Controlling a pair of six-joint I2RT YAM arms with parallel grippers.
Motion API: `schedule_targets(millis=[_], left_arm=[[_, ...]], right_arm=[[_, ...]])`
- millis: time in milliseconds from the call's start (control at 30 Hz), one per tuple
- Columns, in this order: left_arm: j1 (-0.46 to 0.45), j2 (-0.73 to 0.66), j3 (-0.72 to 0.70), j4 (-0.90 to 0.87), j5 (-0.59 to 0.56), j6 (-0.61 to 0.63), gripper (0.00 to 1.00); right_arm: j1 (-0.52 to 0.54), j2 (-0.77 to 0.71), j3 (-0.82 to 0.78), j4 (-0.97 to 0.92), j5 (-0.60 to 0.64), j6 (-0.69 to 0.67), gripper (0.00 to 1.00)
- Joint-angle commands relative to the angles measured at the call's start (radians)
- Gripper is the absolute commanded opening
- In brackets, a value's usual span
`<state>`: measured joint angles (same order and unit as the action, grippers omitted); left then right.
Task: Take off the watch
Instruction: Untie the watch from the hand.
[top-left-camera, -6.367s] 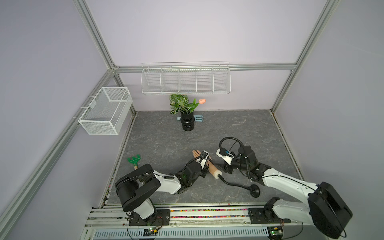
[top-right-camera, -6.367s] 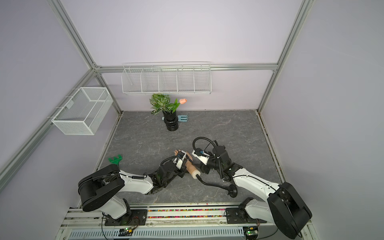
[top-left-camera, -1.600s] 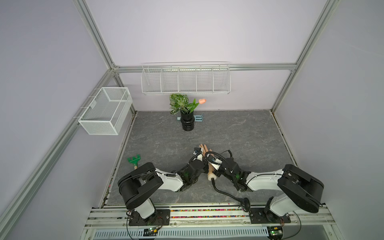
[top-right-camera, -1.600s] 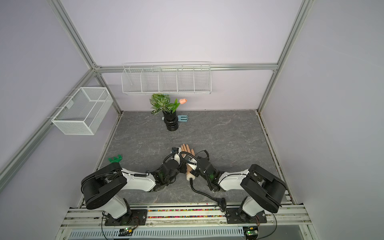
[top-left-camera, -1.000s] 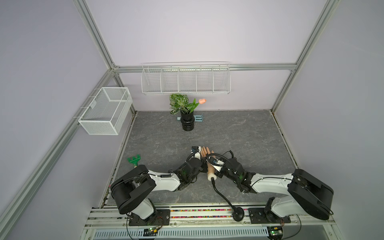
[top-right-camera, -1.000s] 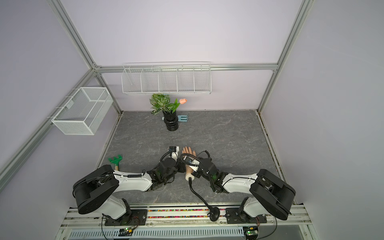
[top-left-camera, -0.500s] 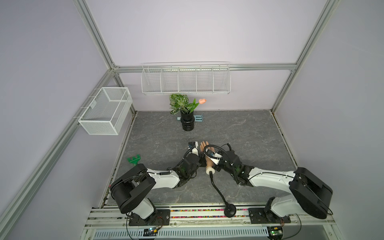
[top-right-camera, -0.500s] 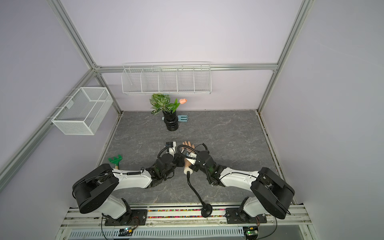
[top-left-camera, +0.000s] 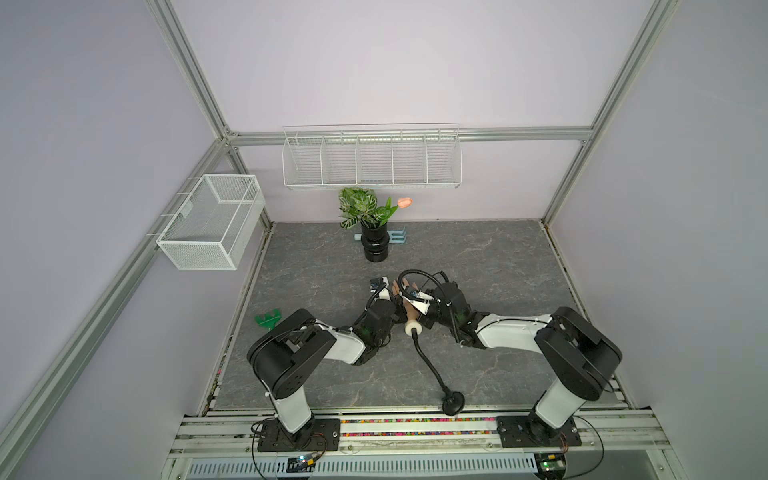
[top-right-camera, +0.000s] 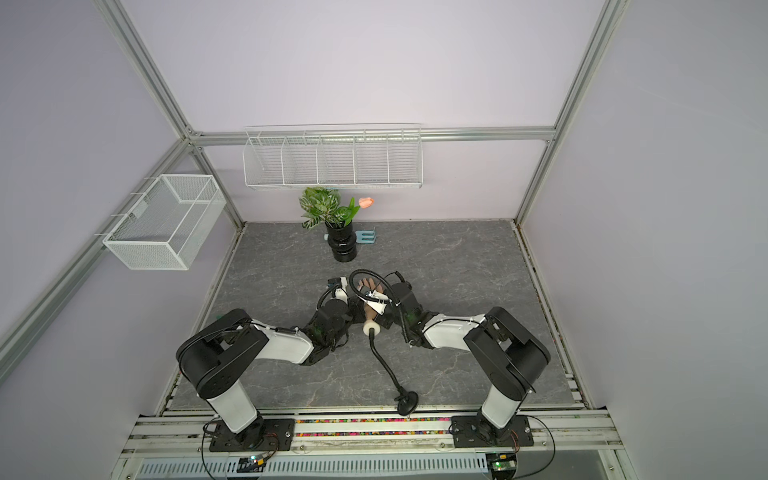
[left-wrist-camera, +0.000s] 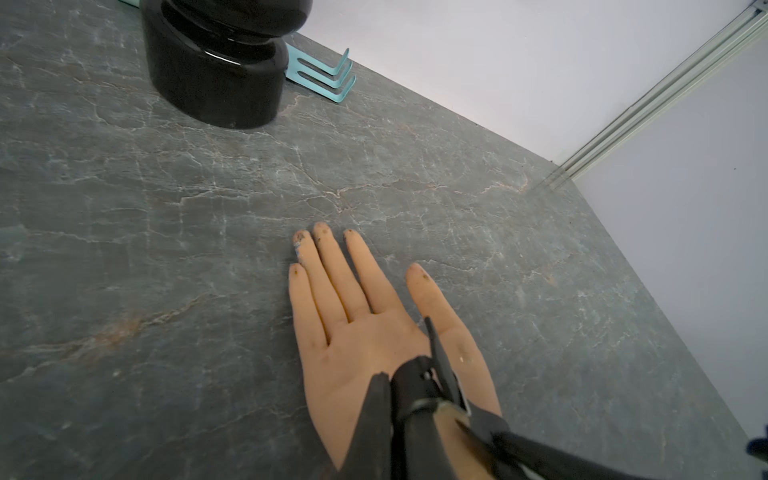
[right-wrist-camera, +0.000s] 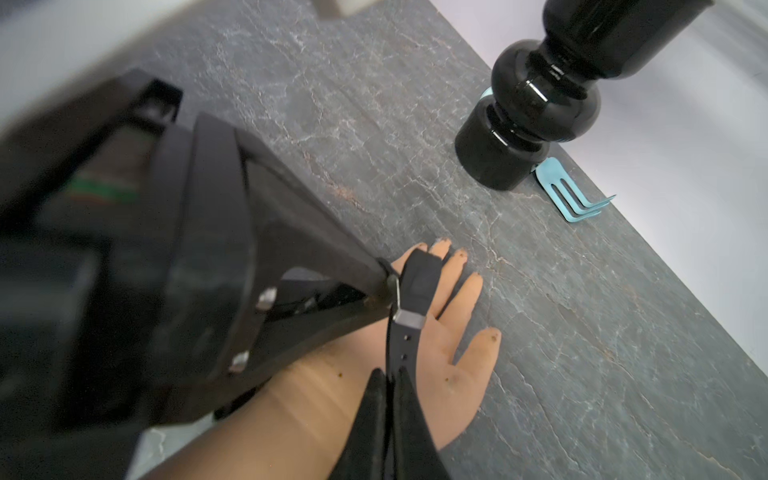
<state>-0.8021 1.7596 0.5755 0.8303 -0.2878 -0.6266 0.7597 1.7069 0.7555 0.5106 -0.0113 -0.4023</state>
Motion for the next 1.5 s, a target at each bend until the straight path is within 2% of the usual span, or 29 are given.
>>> schedule_targets(millis=[0, 100, 133, 367, 533, 833, 1033, 1100, 1200, 1267, 1400, 1467], left_arm=[[0.041, -0.001, 0.0, 0.218, 0.017, -0.018, 0.0], [0.041, 0.009, 0.0, 0.22, 0.075, 0.017, 0.0], [0.041, 0.012, 0.0, 0.222, 0.082, 0.024, 0.0], [0.042, 0.015, -0.004, 0.194, 0.08, 0.063, 0.0], [0.041, 0.032, -0.009, 0.19, 0.071, 0.072, 0.0], [0.041, 0.026, -0.018, 0.225, 0.13, 0.065, 0.0], [0.041, 0.004, -0.014, 0.229, 0.256, 0.084, 0.0], [0.041, 0.001, -0.016, 0.234, 0.285, 0.077, 0.0], [0.043, -0.007, -0.039, 0.24, 0.244, 0.034, 0.0], [0.061, -0.017, -0.036, 0.219, 0.24, -0.023, 0.0], [0.122, -0.025, 0.004, 0.139, 0.26, -0.227, 0.0], [0.128, -0.025, 0.013, 0.159, 0.256, -0.249, 0.0]], right_arm=[[0.005, 0.029, -0.003, -0.089, -0.097, 0.033, 0.21], [0.005, 0.026, 0.017, -0.127, -0.146, 0.044, 0.4], [0.005, 0.019, 0.022, -0.135, -0.153, 0.054, 0.42], [0.004, -0.047, 0.057, -0.144, -0.113, 0.155, 0.43], [0.003, -0.033, 0.066, -0.077, -0.138, 0.189, 0.42], [-0.003, 0.091, 0.117, -0.172, -0.065, 0.078, 0.41], [0.002, 0.129, 0.165, -0.179, 0.016, 0.062, 0.46], [0.014, 0.132, 0.165, -0.167, 0.057, 0.03, 0.42], [0.043, 0.128, 0.154, -0.154, 0.127, -0.03, 0.18], [0.059, 0.121, 0.131, -0.124, 0.15, -0.059, 0.07], [0.081, 0.102, 0.09, -0.118, 0.137, -0.08, 0.06], [0.09, 0.1, 0.085, -0.133, 0.109, -0.088, 0.07]])
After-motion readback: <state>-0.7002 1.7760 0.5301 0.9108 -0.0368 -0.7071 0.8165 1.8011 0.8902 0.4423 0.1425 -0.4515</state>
